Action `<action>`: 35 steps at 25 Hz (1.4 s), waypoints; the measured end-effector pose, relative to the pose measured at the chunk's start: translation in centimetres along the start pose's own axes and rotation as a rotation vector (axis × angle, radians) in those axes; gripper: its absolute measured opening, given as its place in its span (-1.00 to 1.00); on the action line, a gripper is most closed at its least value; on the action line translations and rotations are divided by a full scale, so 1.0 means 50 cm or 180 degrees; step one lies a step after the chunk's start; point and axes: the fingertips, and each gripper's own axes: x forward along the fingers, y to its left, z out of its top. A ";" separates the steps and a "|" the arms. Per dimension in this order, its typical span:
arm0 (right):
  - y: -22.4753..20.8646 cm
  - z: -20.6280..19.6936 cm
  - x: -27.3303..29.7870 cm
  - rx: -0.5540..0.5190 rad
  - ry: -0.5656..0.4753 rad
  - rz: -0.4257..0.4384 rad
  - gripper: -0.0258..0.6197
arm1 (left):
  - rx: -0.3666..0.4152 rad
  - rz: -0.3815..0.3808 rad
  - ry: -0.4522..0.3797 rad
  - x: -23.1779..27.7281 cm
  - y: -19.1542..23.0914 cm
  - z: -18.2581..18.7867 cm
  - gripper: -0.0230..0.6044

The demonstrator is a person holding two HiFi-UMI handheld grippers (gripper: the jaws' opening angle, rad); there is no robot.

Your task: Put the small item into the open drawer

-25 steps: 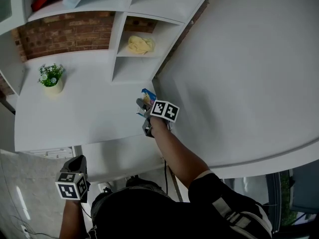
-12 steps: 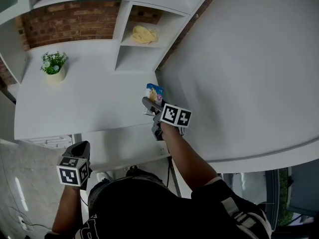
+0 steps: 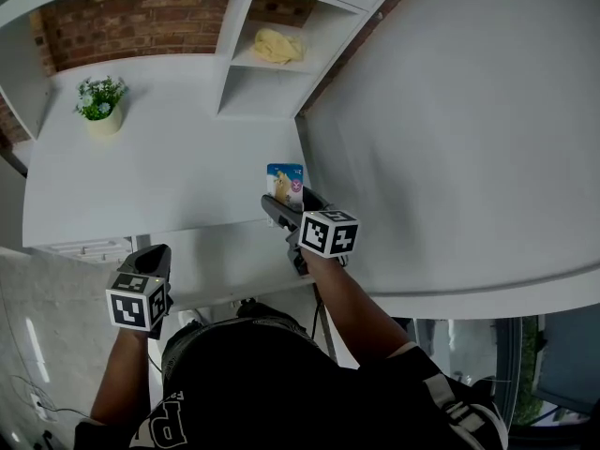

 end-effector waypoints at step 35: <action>-0.001 -0.445 0.057 0.0125 0.1539 -0.0003 0.48 | -0.0095 -0.0051 0.0378 0.041 -0.049 -0.107 -0.87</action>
